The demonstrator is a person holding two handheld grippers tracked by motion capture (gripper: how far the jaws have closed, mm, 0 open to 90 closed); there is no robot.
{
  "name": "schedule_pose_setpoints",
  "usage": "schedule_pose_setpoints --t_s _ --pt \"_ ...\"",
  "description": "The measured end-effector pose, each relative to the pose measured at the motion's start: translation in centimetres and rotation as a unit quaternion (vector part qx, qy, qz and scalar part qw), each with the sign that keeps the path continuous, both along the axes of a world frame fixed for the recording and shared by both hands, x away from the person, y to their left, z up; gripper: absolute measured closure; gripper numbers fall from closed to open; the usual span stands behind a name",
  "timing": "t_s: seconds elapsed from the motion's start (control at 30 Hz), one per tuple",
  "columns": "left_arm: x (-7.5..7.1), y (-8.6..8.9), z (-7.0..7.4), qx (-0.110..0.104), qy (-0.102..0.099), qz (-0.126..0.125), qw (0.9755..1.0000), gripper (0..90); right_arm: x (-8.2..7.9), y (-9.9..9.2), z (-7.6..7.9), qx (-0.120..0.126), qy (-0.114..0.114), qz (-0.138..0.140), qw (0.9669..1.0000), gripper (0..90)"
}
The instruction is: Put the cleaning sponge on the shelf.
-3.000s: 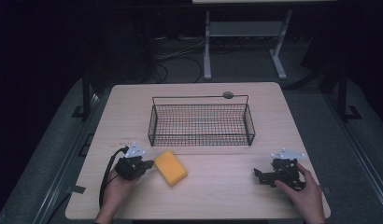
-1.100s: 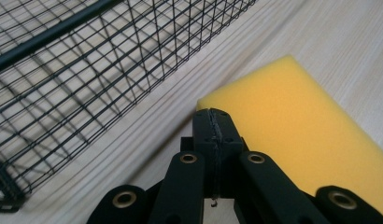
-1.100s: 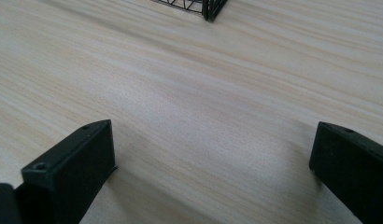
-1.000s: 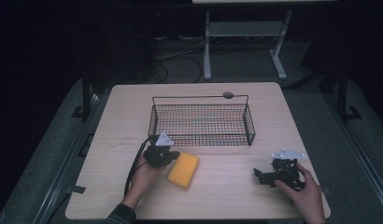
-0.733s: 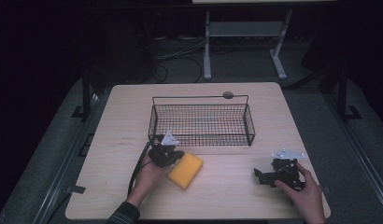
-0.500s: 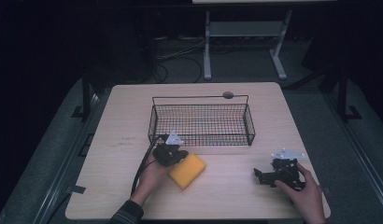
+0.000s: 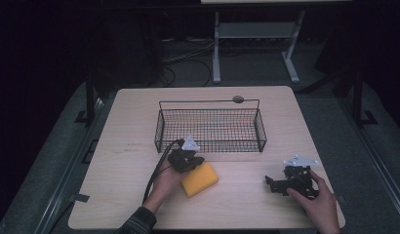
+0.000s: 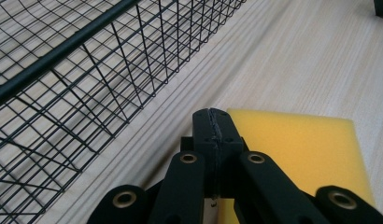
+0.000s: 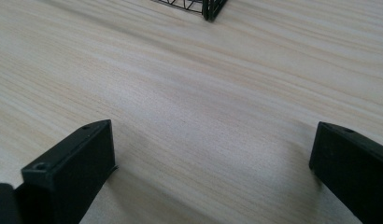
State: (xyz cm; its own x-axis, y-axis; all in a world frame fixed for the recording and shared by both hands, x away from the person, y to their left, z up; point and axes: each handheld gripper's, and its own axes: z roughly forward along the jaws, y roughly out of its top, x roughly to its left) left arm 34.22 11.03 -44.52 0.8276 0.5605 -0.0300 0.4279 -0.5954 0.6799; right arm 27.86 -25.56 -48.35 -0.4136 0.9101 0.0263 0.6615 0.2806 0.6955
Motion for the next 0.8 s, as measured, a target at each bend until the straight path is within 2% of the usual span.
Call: schedule_pose_setpoints --t_s 0.27,0.37,0.63,0.8 --pt "0.0 0.9 0.8 -0.003 0.023 -0.002 0.9997 89.6 0.0 0.0 0.0 0.0 0.0 0.0 1.0 0.0" --pt "-0.1 1.4 1.2 -0.01 0.032 0.002 0.9994 88.4 0.0 0.0 0.0 -0.001 0.0 0.0 1.0 0.0" --pt "-0.3 2.2 2.5 -0.005 0.051 0.001 0.9987 72.8 0.0 0.0 0.0 0.0 0.0 0.0 1.0 0.0" --pt "-0.5 2.5 3.2 0.006 0.073 -0.002 0.9973 62.9 0.0 0.0 0.0 0.0 0.0 0.0 1.0 0.0"
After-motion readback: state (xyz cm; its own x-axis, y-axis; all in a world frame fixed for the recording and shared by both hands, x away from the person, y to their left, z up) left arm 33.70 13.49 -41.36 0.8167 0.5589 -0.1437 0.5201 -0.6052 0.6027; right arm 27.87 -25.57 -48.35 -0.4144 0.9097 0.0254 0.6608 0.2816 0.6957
